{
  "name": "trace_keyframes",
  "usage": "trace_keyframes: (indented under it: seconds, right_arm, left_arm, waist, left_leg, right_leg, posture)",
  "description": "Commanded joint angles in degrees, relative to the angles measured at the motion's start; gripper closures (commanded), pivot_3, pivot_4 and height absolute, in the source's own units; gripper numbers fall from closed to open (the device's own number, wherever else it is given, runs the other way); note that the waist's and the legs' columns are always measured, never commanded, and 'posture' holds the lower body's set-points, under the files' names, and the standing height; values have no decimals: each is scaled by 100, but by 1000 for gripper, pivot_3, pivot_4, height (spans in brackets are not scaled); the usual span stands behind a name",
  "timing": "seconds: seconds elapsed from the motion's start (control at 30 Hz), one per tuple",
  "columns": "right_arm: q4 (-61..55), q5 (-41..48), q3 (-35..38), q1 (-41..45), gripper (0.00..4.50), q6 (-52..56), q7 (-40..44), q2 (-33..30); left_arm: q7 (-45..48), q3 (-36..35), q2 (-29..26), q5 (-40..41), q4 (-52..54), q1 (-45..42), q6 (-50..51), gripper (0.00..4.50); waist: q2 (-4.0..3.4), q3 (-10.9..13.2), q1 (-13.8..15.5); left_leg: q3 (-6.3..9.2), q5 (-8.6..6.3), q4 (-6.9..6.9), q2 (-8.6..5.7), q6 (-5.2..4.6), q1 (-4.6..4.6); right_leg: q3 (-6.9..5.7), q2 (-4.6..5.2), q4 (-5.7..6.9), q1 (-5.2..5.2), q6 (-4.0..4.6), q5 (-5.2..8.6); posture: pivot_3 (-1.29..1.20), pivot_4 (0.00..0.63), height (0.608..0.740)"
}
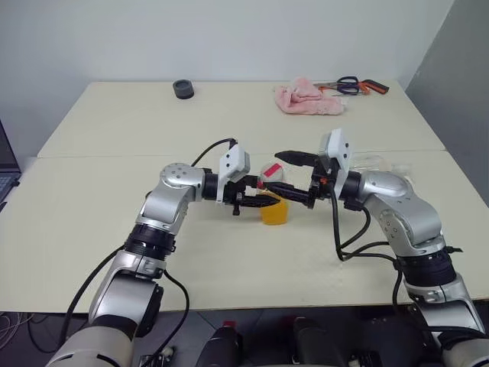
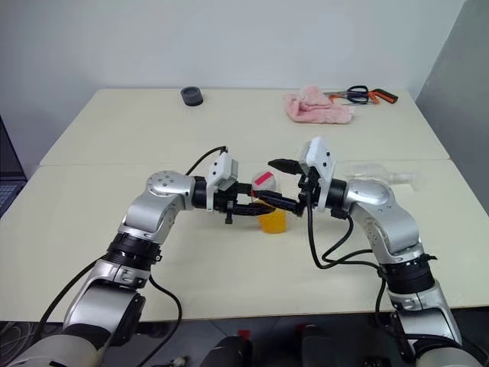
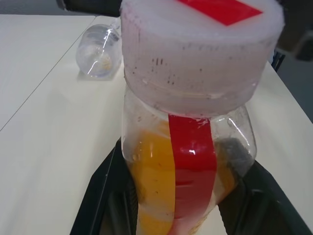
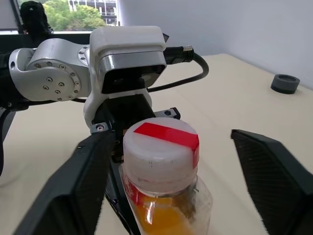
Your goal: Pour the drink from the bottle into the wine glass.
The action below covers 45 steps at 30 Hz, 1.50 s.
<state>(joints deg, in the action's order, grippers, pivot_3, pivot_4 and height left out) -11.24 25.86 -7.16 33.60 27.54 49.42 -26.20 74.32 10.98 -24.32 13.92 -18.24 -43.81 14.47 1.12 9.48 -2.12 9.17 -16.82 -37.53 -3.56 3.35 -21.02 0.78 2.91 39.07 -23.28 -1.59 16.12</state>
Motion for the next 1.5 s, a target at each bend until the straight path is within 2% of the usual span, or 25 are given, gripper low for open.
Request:
trace_keyframes:
  seconds: [0.03, 0.13, 0.3, 0.6, 0.9, 1.5]
  right_arm:
    - [-566, -36, 279, -69, 261, 21, -282, -117]
    - [-990, -291, 262, -239, 261, 45, -689, -173]
    - [-1449, -746, -40, -487, 261, -39, -1316, 93]
    - [-1644, -1252, -368, -683, 261, -70, -1850, 452]
    - [-1541, -1491, -216, -748, 261, -152, -2064, 471]
    - [-1774, -1341, 51, -996, 261, 56, -2084, 305]
  left_arm:
    - [10, -131, -48, 109, 210, -88, -108, 2811]
    - [14, -132, -50, 106, 165, -112, -123, 2811]
    - [11, -125, -29, 102, 120, -134, -140, 2811]
    - [15, -104, 5, 96, 97, -146, -143, 2811]
    - [28, -96, -18, 107, 152, -115, -99, 2811]
    - [41, -88, -53, 93, 183, -64, -89, 2811]
  waist:
    - [0, 0, 6]
    - [0, 0, 12]
    - [0, 0, 7]
    - [0, 0, 14]
    - [0, 0, 13]
    - [0, 0, 13]
  left_leg:
    - [1, 0, -1, 0, 0, -1]
    - [1, -1, -5, -1, -1, -3]
    - [0, -1, -6, 0, -1, -3]
    - [2, -2, -23, -2, -3, -8]
    - [0, -2, -25, -3, -4, -8]
    - [0, -4, -25, -3, -7, -8]
  right_leg:
    - [0, 0, 0, 0, 0, 0]
    - [0, 0, 0, 0, -1, 0]
    - [2, 0, 2, 0, -2, 0]
    - [1, -1, 4, 0, -7, -3]
    - [1, -2, 5, 1, -8, -4]
    - [0, -2, 5, 1, -8, -4]
  posture:
    - [0, 150, 740]
    - [0, 150, 740]
    - [0, 150, 740]
    - [0, 150, 740]
    - [0, 150, 740]
    - [0, 150, 740]
